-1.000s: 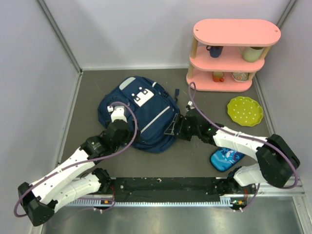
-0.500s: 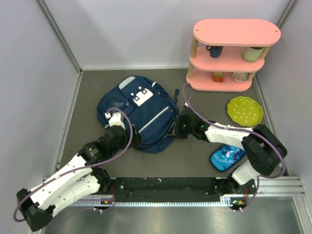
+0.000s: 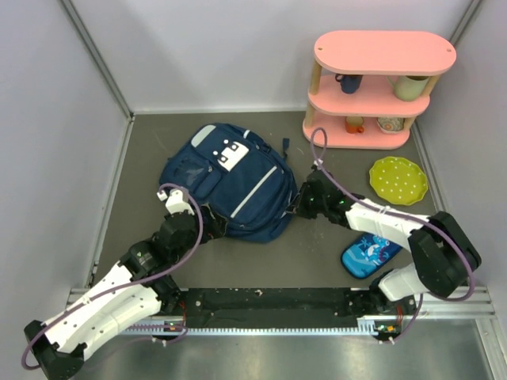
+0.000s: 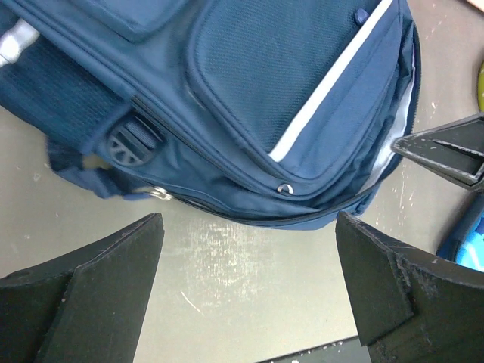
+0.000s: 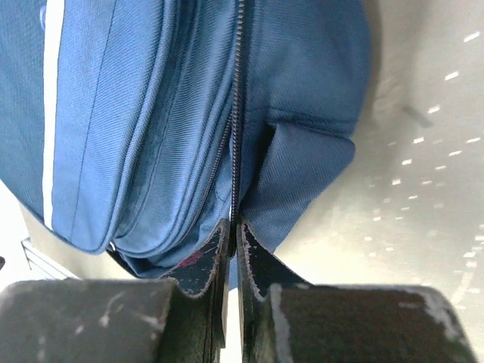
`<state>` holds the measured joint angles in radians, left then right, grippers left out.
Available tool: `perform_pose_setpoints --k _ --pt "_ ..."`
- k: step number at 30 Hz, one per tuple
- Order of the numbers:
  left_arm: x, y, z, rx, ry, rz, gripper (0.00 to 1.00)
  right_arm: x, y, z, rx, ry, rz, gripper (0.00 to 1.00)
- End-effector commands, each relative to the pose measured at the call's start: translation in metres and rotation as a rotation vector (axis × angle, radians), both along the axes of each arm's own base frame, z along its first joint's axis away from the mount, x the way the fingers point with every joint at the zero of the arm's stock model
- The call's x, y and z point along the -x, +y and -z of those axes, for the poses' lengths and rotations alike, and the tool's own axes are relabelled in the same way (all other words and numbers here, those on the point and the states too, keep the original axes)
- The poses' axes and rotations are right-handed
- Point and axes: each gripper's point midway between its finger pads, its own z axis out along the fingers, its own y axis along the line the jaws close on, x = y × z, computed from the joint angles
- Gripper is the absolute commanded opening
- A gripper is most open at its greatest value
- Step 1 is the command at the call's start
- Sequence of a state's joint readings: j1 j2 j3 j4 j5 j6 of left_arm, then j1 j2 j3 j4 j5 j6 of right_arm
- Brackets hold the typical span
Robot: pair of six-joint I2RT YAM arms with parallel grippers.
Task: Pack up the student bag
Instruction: Zip the student bag at the center of the board.
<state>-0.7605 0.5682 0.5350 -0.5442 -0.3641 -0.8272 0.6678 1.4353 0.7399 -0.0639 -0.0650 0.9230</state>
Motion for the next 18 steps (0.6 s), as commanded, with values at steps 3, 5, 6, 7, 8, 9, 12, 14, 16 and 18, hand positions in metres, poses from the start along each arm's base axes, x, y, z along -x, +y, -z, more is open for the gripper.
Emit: perform_pose_setpoints --k 3,5,6,7,8,9,12,14,16,18 --pt "-0.021 0.003 -0.011 0.007 -0.092 -0.069 0.99 -0.027 -0.049 -0.023 0.081 -0.114 0.105 0.1" --pt "-0.026 0.0 -0.009 -0.024 -0.088 -0.06 0.99 -0.022 -0.049 -0.031 0.082 -0.115 0.082 0.2" --pt "-0.028 -0.001 -0.009 -0.034 -0.089 -0.055 0.99 -0.021 -0.049 -0.044 0.065 -0.138 0.08 0.27" --pt "-0.03 -0.002 -0.009 -0.048 -0.089 -0.05 0.99 -0.018 -0.05 -0.048 0.064 -0.14 0.078 0.46" --pt "-0.032 -0.006 -0.007 -0.058 -0.076 -0.043 0.99 -0.015 -0.052 -0.052 0.067 -0.144 0.072 0.51" --pt "-0.033 -0.008 -0.006 -0.062 -0.069 -0.034 0.99 -0.008 -0.055 -0.064 0.061 -0.159 0.069 0.55" --pt "-0.034 -0.005 0.002 -0.086 -0.04 -0.054 0.99 0.009 -0.05 -0.075 0.016 -0.184 0.049 0.63" --pt "-0.031 0.007 0.017 -0.094 -0.012 -0.103 0.99 0.021 -0.039 -0.085 -0.017 -0.205 0.027 0.63" --pt "-0.03 0.02 0.039 -0.09 0.018 -0.148 0.99 0.036 -0.02 -0.085 -0.028 -0.211 -0.022 0.62" --pt "-0.032 0.017 0.038 -0.014 -0.004 -0.141 0.99 0.051 -0.001 -0.081 -0.039 -0.205 -0.063 0.62"
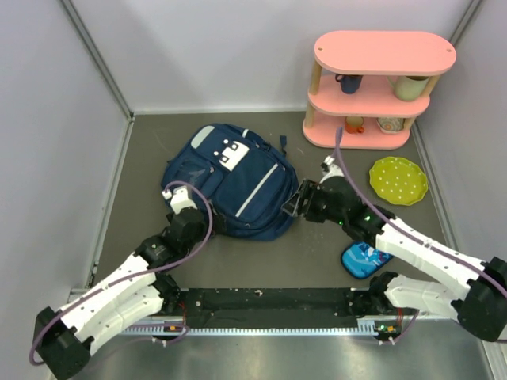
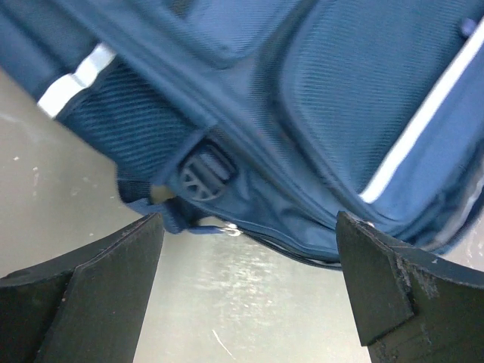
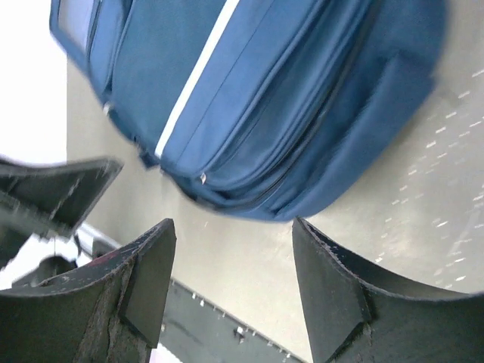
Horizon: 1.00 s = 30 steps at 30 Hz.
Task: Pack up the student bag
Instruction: Zip the student bag at the center of the board.
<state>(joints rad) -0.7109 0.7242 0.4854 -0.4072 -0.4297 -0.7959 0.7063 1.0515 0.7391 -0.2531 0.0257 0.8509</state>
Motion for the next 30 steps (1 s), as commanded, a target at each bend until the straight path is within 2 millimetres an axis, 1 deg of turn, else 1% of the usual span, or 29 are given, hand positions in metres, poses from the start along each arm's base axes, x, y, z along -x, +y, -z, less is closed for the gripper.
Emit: perform_pose_setpoints --k 1,2,3,4,5,6,7,8,9,10,11,12,13,14,15,16,17,18,20,21,22,23,24,25,27,28,30 --pt "-0.007 0.015 0.019 0.091 -0.022 -0.069 0.99 0.022 0.031 0.014 0.007 0.007 -0.044 0.63" --pt "-0.011 0.014 0.016 0.118 -0.042 -0.069 0.99 0.025 0.039 0.018 0.012 0.008 -0.057 0.63" --pt "-0.011 0.011 0.017 0.136 -0.036 -0.049 0.99 0.026 0.044 0.021 0.013 0.012 -0.066 0.62" --pt "-0.013 0.015 0.02 0.128 -0.035 -0.059 0.99 0.03 0.054 0.021 0.002 0.016 -0.086 0.62" --pt "-0.013 0.017 0.021 0.126 -0.033 -0.065 0.99 0.03 0.061 0.029 0.019 0.036 -0.094 0.62" --pt "-0.016 0.02 0.022 0.128 -0.034 -0.086 0.99 0.031 0.065 0.032 0.022 0.039 -0.099 0.61" --pt "-0.016 0.022 0.027 0.121 -0.025 -0.094 0.99 0.036 0.076 0.03 0.002 0.036 -0.123 0.61" --pt "-0.017 0.024 0.028 0.123 -0.029 -0.104 0.99 0.038 0.084 0.033 -0.001 0.041 -0.139 0.6" --pt "-0.021 0.028 0.029 0.133 -0.035 -0.129 0.99 0.042 0.091 0.032 -0.01 0.038 -0.155 0.6" --pt "-0.021 0.03 0.035 0.139 -0.031 -0.135 0.99 0.048 0.098 0.032 -0.017 0.037 -0.177 0.6" --pt "-0.023 0.031 0.037 0.148 -0.032 -0.141 0.97 0.05 0.106 0.034 -0.022 0.036 -0.19 0.59" --pt "-0.029 0.036 0.036 0.167 -0.053 -0.159 0.97 0.052 0.11 0.035 -0.021 0.038 -0.195 0.58" --pt "-0.031 0.036 0.038 0.176 -0.05 -0.159 0.96 0.058 0.117 0.033 -0.025 0.04 -0.21 0.58" --pt "-0.033 0.039 0.04 0.18 -0.048 -0.168 0.92 0.059 0.12 0.038 -0.011 0.046 -0.211 0.57" --pt "-0.04 0.044 0.041 0.188 -0.064 -0.186 0.91 0.058 0.121 0.039 -0.004 0.039 -0.197 0.57" --pt "-0.042 0.043 0.042 0.199 -0.06 -0.177 0.89 0.064 0.127 0.041 -0.006 0.042 -0.204 0.57" --pt "-0.044 0.044 0.044 0.202 -0.06 -0.178 0.83 0.065 0.129 0.041 -0.008 0.037 -0.201 0.56" --pt "-0.047 0.049 0.05 0.198 -0.043 -0.196 0.81 0.063 0.135 0.043 -0.013 0.025 -0.189 0.56" --pt "-0.048 0.046 0.055 0.215 -0.024 -0.178 0.72 0.065 0.142 0.044 -0.014 0.022 -0.182 0.55" --pt "-0.048 0.047 0.061 0.215 -0.001 -0.183 0.61 0.062 0.143 0.054 0.012 0.027 -0.16 0.55" --pt "-0.05 0.046 0.06 0.223 -0.006 -0.18 0.54 0.061 0.147 0.052 0.004 0.025 -0.152 0.54" --pt "-0.05 0.045 0.062 0.226 -0.003 -0.178 0.46 0.062 0.152 0.054 0.005 0.025 -0.158 0.54" --pt "-0.049 0.045 0.065 0.227 0.003 -0.18 0.37 0.059 0.154 0.061 0.025 0.025 -0.155 0.53" --pt "-0.049 0.045 0.065 0.23 0.003 -0.179 0.31 0.058 0.16 0.057 0.02 0.012 -0.155 0.52" --pt "-0.046 0.043 0.066 0.243 0.003 -0.171 0.22 0.059 0.165 0.059 0.048 -0.006 -0.159 0.52" --pt "-0.045 0.042 0.065 0.251 -0.001 -0.166 0.22 0.057 0.17 0.058 0.056 -0.013 -0.155 0.52" --pt "-0.04 0.036 0.062 0.277 -0.001 -0.135 0.15 0.057 0.172 0.059 0.073 -0.021 -0.146 0.52"
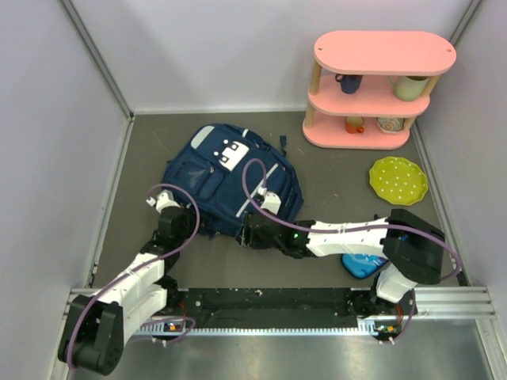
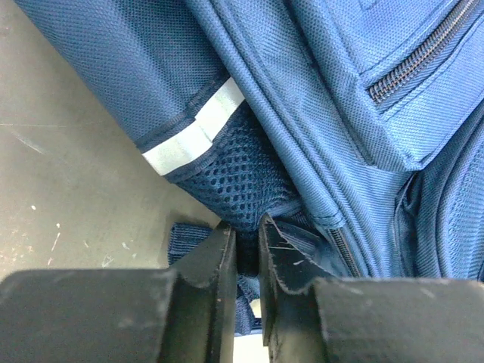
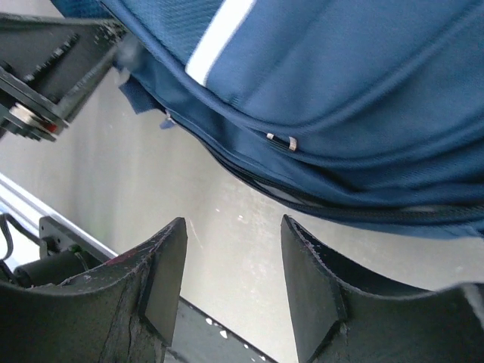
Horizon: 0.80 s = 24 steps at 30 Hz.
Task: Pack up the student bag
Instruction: Zip the student bag at the center of the board.
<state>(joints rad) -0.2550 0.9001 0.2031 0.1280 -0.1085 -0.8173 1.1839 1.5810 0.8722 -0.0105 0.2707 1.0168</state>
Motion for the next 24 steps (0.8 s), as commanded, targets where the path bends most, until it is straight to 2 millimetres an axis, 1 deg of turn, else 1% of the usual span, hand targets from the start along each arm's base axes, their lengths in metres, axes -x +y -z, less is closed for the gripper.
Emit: perform_pose_setpoints --k 1,2,3,4,6,7,8,10,11,12,13,14,15,16,18,24 --pt "0.007 -0.016 -0.007 0.067 -0.037 0.08 0.11 -0.012 0.029 -0.028 -0.048 -0.081 0.032 0.52" --pt "0.007 -0.017 -0.008 0.069 -0.036 0.085 0.06 -0.012 0.03 -0.028 -0.048 -0.082 0.034 0.52" --pt "0.012 -0.027 -0.01 0.105 -0.034 0.136 0.03 -0.013 0.032 -0.028 -0.051 -0.078 0.036 0.52" --pt "0.014 -0.03 -0.01 0.118 -0.034 0.149 0.0 -0.013 0.034 -0.028 -0.052 -0.077 0.033 0.52" --pt "0.015 -0.035 -0.014 0.14 -0.044 0.175 0.0 -0.014 0.038 -0.027 -0.048 -0.079 0.033 0.52" --pt "0.017 -0.038 -0.015 0.148 -0.045 0.194 0.0 -0.015 0.04 -0.03 -0.053 -0.085 0.036 0.52" --pt "0.017 -0.038 -0.016 0.144 -0.049 0.199 0.0 -0.014 0.036 -0.024 -0.021 -0.078 0.038 0.52" --pt "0.019 -0.039 -0.019 0.135 -0.051 0.211 0.0 -0.016 0.031 -0.025 0.002 -0.092 0.05 0.52" --pt "0.018 -0.038 -0.021 0.121 -0.058 0.218 0.0 -0.016 0.024 -0.019 0.036 -0.089 0.059 0.52" --pt "0.018 -0.037 -0.023 0.112 -0.064 0.223 0.0 -0.019 0.02 -0.025 0.034 -0.106 0.074 0.52" --pt "0.02 -0.037 -0.022 0.1 -0.058 0.232 0.0 -0.017 0.013 -0.02 0.051 -0.108 0.075 0.52" --pt "0.02 -0.037 -0.023 0.088 -0.06 0.246 0.0 -0.017 0.01 -0.021 0.052 -0.116 0.073 0.52" --pt "0.02 -0.037 -0.024 0.081 -0.064 0.252 0.0 -0.018 0.008 -0.028 0.037 -0.13 0.072 0.52" --pt "0.021 -0.037 -0.023 0.073 -0.06 0.26 0.0 -0.016 0.003 -0.022 0.048 -0.128 0.07 0.52" --pt "0.021 -0.036 -0.024 0.049 -0.054 0.27 0.0 -0.014 0.001 -0.028 0.038 -0.134 0.057 0.52" --pt "0.028 -0.034 -0.034 0.001 -0.052 0.309 0.0 -0.007 -0.005 -0.022 0.041 -0.11 0.048 0.53"
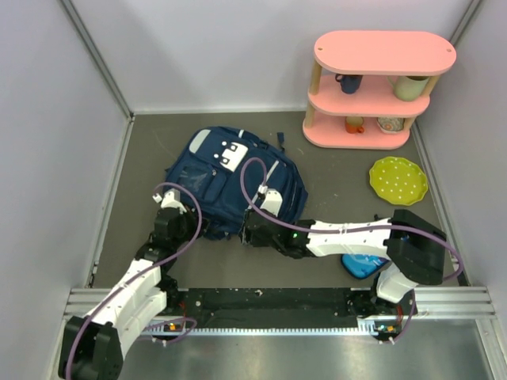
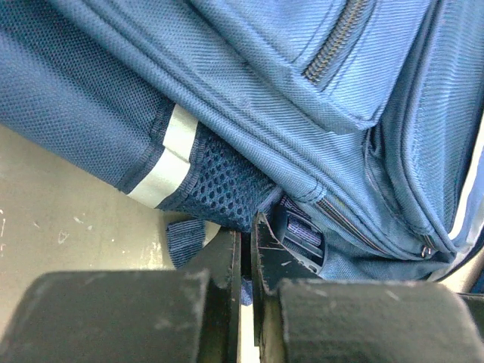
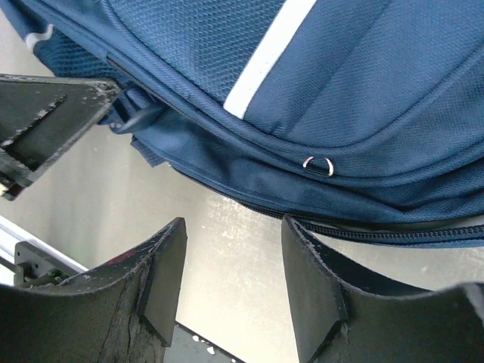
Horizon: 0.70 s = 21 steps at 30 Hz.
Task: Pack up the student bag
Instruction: Zip the student bag at the center of the board.
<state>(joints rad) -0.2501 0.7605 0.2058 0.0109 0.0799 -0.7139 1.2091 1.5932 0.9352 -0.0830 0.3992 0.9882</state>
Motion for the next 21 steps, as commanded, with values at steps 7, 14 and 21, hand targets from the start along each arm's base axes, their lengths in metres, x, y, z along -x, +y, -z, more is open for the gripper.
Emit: perform_pose_setpoints --k 7,14,21 --pt "0.012 -0.012 -0.025 -0.015 -0.061 0.131 0.0 0.019 -0.005 -0.015 -0.116 -0.004 -0.05 0.55" --pt "0.012 -0.025 -0.023 0.089 -0.089 0.149 0.0 0.027 0.012 -0.02 -0.163 0.024 -0.116 0.55" --pt "0.013 -0.032 -0.022 0.133 -0.094 0.169 0.0 0.019 0.03 -0.015 -0.129 0.04 -0.078 0.54"
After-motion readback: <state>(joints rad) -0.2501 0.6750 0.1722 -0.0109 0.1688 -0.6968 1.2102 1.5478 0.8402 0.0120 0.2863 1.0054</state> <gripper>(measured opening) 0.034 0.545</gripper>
